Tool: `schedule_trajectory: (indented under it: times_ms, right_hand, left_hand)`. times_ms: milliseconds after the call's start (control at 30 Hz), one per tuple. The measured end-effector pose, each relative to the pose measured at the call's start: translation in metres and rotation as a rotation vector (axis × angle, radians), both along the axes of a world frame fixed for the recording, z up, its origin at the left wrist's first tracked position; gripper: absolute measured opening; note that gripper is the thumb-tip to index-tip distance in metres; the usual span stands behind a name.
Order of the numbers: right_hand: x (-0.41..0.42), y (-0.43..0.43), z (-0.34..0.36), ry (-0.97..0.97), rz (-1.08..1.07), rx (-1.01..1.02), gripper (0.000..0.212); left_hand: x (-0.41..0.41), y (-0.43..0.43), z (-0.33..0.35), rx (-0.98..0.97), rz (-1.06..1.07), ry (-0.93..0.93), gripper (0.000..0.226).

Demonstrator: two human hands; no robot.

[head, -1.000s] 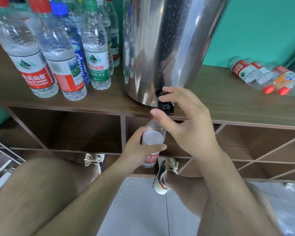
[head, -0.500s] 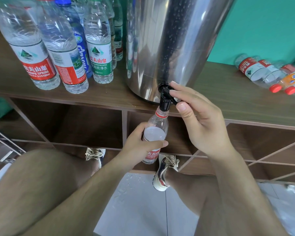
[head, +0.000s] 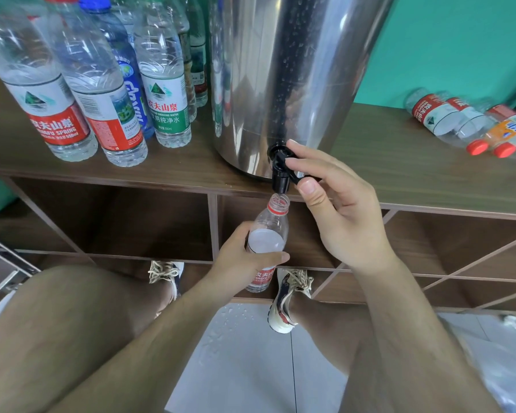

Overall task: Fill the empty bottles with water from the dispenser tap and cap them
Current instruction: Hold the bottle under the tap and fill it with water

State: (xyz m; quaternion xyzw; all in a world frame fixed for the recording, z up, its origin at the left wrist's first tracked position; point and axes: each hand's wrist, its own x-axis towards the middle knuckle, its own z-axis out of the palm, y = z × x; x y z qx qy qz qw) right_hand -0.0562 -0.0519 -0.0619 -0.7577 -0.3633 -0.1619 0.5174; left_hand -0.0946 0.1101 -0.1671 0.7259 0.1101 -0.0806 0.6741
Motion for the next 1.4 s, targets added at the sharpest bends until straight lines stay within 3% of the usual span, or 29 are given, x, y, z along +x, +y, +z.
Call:
schedule_trajectory:
  times_ms: [600,1400]
  right_hand:
    - [-0.0002,-0.0009,-0.0046,0.175,0.076,0.128,0.032]
    - [0.0029,0.0012,-0.0054,0.108,0.057,0.122,0.030]
  left_hand:
    - [0.0036,-0.0012,-0.0061,0.023,0.027,0.026,0.061]
    - [0.0065,-0.0015,-0.0053,0.049,0.032,0.025,0.066]
